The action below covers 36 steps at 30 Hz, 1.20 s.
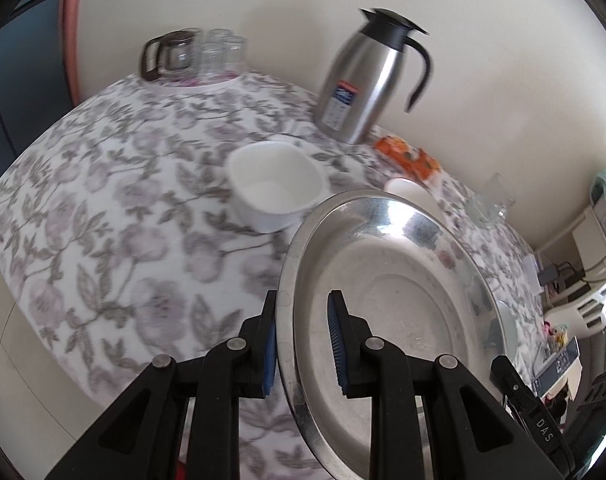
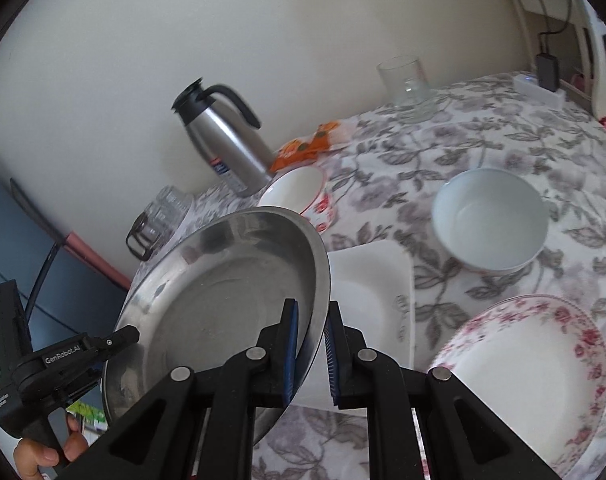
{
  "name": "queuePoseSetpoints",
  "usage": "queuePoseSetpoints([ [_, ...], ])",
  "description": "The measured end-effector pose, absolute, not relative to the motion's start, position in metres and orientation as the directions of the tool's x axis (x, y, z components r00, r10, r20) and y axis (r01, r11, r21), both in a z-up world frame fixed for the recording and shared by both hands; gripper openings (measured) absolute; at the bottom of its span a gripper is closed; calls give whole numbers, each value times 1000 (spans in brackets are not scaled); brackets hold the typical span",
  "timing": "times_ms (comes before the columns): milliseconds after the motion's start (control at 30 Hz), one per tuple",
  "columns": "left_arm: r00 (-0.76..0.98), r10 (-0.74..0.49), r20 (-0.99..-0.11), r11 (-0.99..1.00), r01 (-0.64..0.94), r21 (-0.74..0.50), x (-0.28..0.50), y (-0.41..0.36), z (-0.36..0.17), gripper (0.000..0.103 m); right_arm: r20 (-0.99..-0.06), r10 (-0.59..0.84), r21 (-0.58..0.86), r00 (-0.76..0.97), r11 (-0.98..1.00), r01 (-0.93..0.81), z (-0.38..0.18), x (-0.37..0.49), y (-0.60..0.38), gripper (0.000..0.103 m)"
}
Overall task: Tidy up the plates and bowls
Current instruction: 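Lift the steel basin with both grippers and carry it across the table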
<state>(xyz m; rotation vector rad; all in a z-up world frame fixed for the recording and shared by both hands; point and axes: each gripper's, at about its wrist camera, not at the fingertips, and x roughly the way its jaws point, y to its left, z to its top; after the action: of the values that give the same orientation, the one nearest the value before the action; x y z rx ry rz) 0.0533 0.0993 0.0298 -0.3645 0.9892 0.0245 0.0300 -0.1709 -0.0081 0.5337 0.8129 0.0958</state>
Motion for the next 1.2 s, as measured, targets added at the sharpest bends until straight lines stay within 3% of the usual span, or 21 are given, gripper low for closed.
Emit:
queuePoseSetpoints([
  [567, 501, -221, -837, 935, -134, -327, 84, 17, 13, 24, -676, 180, 516, 714, 807, 286, -20, 22, -243, 15],
  [1200, 447, -209, -870, 909, -240, -342, 94, 44, -27, 24, -745, 154, 384, 649, 894, 229, -35, 34, -210, 16],
])
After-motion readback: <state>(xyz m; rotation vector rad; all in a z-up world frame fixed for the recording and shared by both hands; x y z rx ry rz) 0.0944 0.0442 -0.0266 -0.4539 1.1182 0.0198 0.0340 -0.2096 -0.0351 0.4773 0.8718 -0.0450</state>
